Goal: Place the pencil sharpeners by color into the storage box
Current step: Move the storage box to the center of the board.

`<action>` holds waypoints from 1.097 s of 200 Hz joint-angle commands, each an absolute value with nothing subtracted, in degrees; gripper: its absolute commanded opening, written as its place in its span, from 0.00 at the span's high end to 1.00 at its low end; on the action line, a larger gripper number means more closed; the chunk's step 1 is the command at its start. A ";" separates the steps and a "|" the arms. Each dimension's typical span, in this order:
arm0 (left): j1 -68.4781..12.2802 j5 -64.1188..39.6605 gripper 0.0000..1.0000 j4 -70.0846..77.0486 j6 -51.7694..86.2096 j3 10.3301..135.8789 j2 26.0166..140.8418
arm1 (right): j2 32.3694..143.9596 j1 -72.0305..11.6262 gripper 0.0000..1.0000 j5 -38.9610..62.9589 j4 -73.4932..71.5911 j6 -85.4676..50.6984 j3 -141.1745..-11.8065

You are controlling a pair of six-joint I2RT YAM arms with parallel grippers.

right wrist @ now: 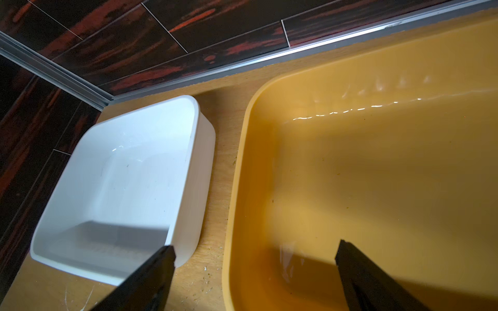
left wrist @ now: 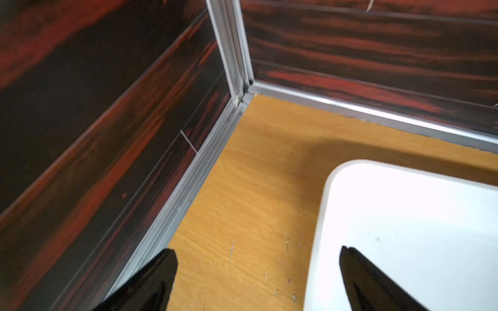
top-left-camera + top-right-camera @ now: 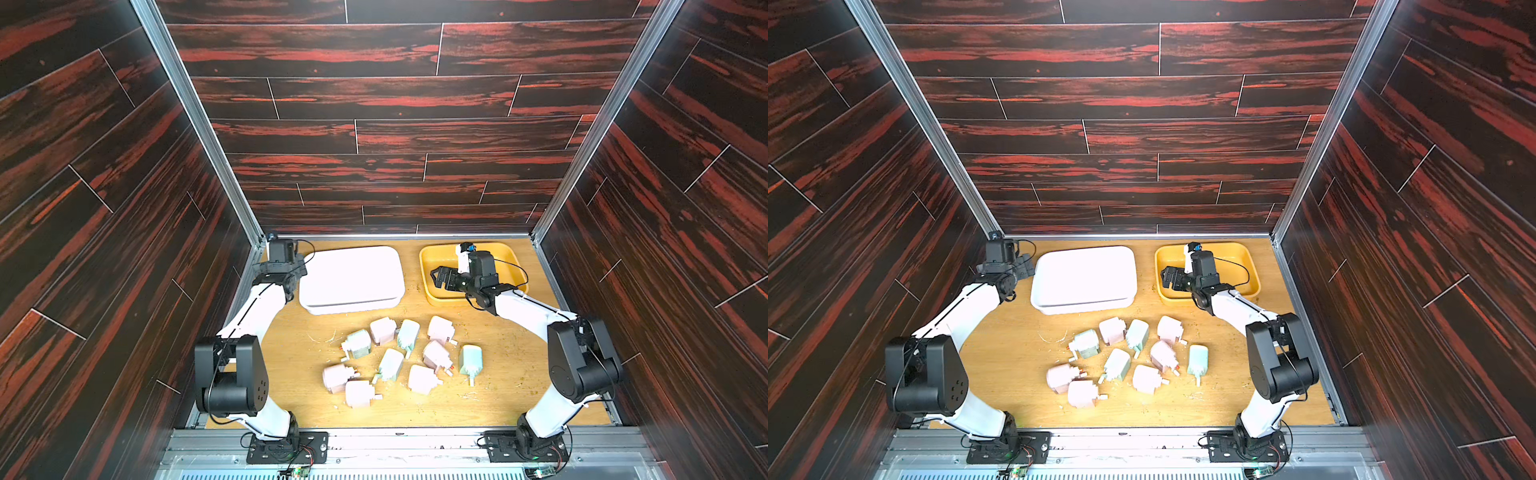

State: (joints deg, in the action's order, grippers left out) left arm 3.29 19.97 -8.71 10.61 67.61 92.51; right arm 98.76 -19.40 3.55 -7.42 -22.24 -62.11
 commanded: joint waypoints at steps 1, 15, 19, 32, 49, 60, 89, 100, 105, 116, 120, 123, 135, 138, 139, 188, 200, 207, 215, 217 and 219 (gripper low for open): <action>4.07 13.71 0.00 -10.27 12.20 67.34 94.38 | 101.46 -20.02 0.02 6.06 -6.55 -22.65 -63.87; 4.11 11.08 0.00 -9.18 10.87 67.15 95.39 | 102.62 -20.13 0.02 6.97 -6.31 -23.18 -64.92; 4.12 10.41 0.01 -8.95 10.63 67.23 95.64 | 102.93 -20.17 0.02 7.18 -6.29 -23.28 -65.18; 4.12 8.81 0.02 -7.77 10.20 67.06 96.35 | 103.68 -20.21 0.03 7.64 -6.16 -23.62 -65.96; 4.09 7.82 0.04 -7.11 10.08 67.92 98.20 | 104.54 -20.30 0.03 8.00 -6.15 -23.95 -66.63; 4.12 7.27 0.09 -7.50 10.02 69.06 99.85 | 104.98 -20.43 0.03 7.97 -6.01 -24.19 -66.84; 4.10 6.09 0.21 -8.09 9.39 71.48 104.72 | 105.82 -20.39 0.03 8.93 -6.00 -24.41 -66.81; 4.10 7.13 0.25 -8.49 9.51 72.16 106.21 | 106.13 -20.48 0.04 9.21 -5.98 -24.43 -66.80; 4.11 7.36 0.28 -8.75 9.56 72.65 106.85 | 106.25 -20.48 0.04 9.25 -5.85 -24.36 -66.85; 4.09 6.51 0.37 -9.42 9.58 73.57 108.05 | 106.58 -20.55 0.04 9.56 -5.88 -24.26 -66.91; 4.08 5.88 0.41 -9.90 9.53 73.96 108.44 | 106.73 -20.50 0.04 9.82 -5.83 -24.26 -66.93; 4.13 5.36 0.44 -10.46 9.57 74.33 108.67 | 106.82 -20.48 0.04 9.92 -5.80 -24.19 -67.00; 4.07 3.38 0.54 -12.67 8.97 75.84 109.56 | 107.30 -20.61 0.04 10.76 -5.62 -23.98 -67.15; 4.12 3.06 0.57 -13.00 8.80 76.07 109.72 | 107.47 -20.57 0.04 11.03 -5.60 -23.92 -67.19; 4.13 3.02 0.57 -13.09 8.71 76.18 109.79 | 107.52 -20.57 0.04 11.14 -5.61 -23.91 -67.21; 4.13 0.91 0.84 -12.58 3.97 74.40 108.47 | 109.47 -21.17 0.05 15.62 -6.88 -25.64 -67.52; 4.12 0.96 0.90 -12.26 2.73 73.98 108.28 | 109.75 -21.35 0.04 16.25 -7.42 -26.50 -67.48; 4.12 1.22 0.93 -12.47 2.28 74.06 108.30 | 109.93 -21.36 0.04 16.50 -7.77 -27.03 -67.42; 4.13 0.61 0.96 -12.99 1.54 74.43 108.53 | 110.10 -21.49 0.04 16.85 -8.11 -27.45 -67.49; 4.06 0.48 0.96 -13.07 1.40 74.48 108.54 | 110.12 -21.52 0.04 16.96 -8.14 -27.54 -67.54; 4.11 0.34 0.97 -13.16 1.31 74.57 108.61 | 110.19 -21.53 0.04 16.96 -8.16 -27.65 -67.58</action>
